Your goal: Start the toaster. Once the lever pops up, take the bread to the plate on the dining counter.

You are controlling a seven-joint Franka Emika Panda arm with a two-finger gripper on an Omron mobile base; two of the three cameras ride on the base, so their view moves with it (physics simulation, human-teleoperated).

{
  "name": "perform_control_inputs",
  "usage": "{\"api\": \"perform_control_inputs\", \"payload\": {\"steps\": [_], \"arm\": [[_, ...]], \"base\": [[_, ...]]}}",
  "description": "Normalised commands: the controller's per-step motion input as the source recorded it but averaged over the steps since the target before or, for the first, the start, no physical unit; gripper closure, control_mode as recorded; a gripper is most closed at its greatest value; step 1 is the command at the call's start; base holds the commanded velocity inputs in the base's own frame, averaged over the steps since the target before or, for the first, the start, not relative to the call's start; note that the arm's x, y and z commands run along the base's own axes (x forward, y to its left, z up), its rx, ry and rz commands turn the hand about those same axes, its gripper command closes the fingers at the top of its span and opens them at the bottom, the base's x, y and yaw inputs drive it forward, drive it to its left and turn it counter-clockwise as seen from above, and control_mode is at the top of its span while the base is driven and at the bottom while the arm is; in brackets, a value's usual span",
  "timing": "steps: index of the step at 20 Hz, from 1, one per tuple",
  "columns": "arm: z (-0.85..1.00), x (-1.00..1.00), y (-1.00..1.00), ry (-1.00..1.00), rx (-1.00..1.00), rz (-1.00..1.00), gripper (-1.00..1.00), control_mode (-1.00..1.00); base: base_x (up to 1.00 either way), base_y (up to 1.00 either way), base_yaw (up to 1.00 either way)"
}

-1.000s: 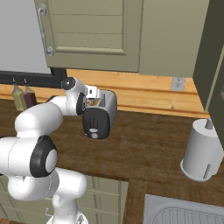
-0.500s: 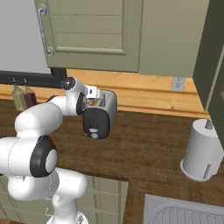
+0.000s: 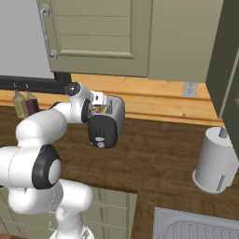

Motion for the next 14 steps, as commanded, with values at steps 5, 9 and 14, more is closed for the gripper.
{"api": "perform_control_inputs", "payload": {"steps": [5,9,14], "arm": [[0.0,0.0,0.0,0.0,0.0,0.0,-1.0,-1.0],[0.0,0.0,0.0,0.0,0.0,0.0,-1.0,-1.0],[0.0,0.0,0.0,0.0,0.0,0.0,-1.0,-1.0]], "base": [[0.0,0.0,0.0],[0.0,0.0,0.0],[0.0,0.0,0.0]]}}
